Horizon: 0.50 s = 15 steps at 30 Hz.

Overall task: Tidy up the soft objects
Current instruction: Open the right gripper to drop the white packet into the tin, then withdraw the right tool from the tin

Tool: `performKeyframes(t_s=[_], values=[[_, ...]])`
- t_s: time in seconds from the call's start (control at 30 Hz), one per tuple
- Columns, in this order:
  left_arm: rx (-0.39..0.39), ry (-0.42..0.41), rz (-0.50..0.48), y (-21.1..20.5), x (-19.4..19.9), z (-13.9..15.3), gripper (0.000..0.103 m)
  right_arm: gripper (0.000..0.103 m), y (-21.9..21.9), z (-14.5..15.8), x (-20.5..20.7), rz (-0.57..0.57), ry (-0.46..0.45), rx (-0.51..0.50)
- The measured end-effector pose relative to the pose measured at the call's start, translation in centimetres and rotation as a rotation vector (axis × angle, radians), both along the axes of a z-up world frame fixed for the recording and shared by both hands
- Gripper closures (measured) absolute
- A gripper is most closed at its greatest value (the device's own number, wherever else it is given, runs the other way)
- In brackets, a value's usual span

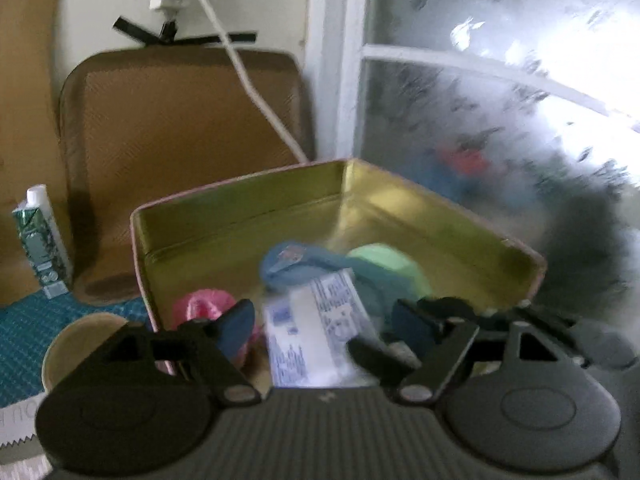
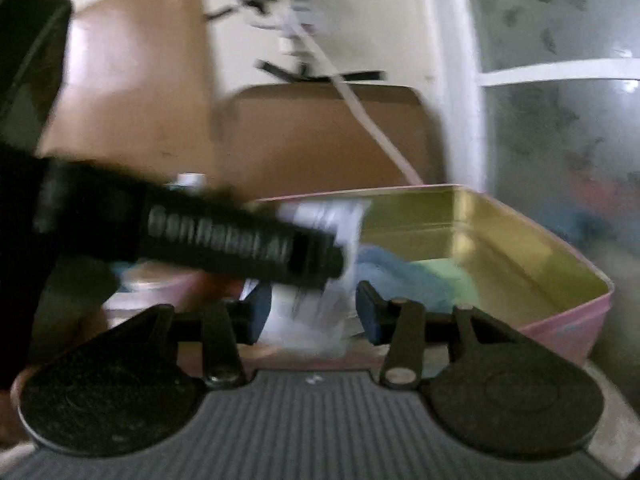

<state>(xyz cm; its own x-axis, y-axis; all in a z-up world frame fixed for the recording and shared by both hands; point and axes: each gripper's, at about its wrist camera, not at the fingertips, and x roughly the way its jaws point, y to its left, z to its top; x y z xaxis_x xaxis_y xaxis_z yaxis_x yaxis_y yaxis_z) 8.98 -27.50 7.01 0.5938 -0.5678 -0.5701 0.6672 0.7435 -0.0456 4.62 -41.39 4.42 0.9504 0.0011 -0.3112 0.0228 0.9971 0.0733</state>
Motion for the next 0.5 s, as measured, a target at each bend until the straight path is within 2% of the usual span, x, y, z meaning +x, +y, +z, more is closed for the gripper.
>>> performKeyframes(t_s=[0.07, 0.13, 0.23, 0.37, 0.5], values=[[-0.042, 0.018, -0.007, 0.9, -0.1, -0.1, 0.020, 0.050, -0.7, -0.1, 0.7, -0.031, 0.006, 0.010], [-0.048, -0.004, -0.003, 1.6, -0.7, 0.2, 0.020, 0.050, -1.6, -0.3, 0.9, -0.024, -0.007, 0.063], [-0.079, -0.020, -0.008, 3.2, -1.6, 0.9, 0.020, 0.050, -1.6, -0.5, 0.4, -0.051, -0.026, 0.055], [-0.148, -0.034, -0.006, 6.5, -3.3, 2.1, 0.020, 0.050, -1.8, -0.1, -1.2, -0.096, -0.051, 0.101], [-0.194, -0.031, 0.024, 10.7, -5.1, 2.1, 0.018, 0.050, -1.3, 1.1, -3.6, -0.121, -0.115, 0.143]])
